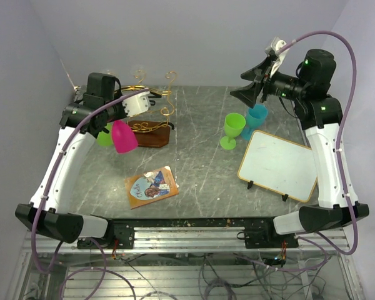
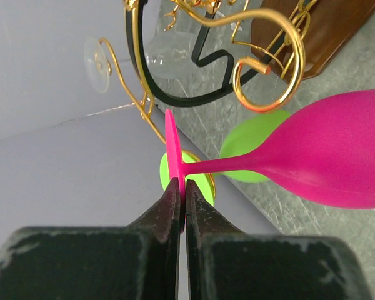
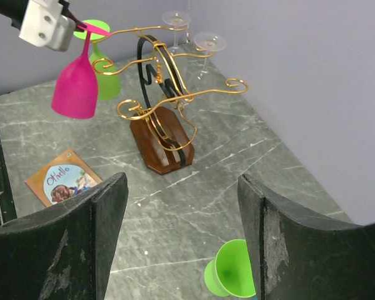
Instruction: Place the wine glass upside down on the wine glass rack
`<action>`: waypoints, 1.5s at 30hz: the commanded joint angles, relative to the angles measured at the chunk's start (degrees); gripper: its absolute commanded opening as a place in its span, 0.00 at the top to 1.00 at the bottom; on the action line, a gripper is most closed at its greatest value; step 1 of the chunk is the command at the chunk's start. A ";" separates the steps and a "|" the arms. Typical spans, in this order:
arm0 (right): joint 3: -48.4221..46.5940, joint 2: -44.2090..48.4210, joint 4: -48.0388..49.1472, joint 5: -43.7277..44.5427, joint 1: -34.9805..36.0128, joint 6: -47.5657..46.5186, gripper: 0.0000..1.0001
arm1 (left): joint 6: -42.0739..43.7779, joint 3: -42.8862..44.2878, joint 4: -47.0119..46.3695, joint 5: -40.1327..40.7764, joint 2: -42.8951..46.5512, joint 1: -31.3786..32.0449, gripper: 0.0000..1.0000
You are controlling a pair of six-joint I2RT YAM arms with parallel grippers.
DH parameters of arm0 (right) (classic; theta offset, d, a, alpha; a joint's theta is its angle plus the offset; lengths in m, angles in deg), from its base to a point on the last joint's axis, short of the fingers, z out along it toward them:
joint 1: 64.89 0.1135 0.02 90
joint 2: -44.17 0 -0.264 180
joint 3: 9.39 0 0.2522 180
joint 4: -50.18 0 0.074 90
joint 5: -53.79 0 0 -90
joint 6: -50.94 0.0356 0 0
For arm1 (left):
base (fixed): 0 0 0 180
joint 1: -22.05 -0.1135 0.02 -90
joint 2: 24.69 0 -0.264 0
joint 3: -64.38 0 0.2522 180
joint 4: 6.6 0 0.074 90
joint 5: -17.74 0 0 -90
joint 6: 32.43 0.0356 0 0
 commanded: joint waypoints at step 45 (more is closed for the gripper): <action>1.94 1.16 0.91 -1.17 -1.11 -1.08 0.24 | -3.85 -9.84 -24.22 -0.53 -1.99 5.34 0.93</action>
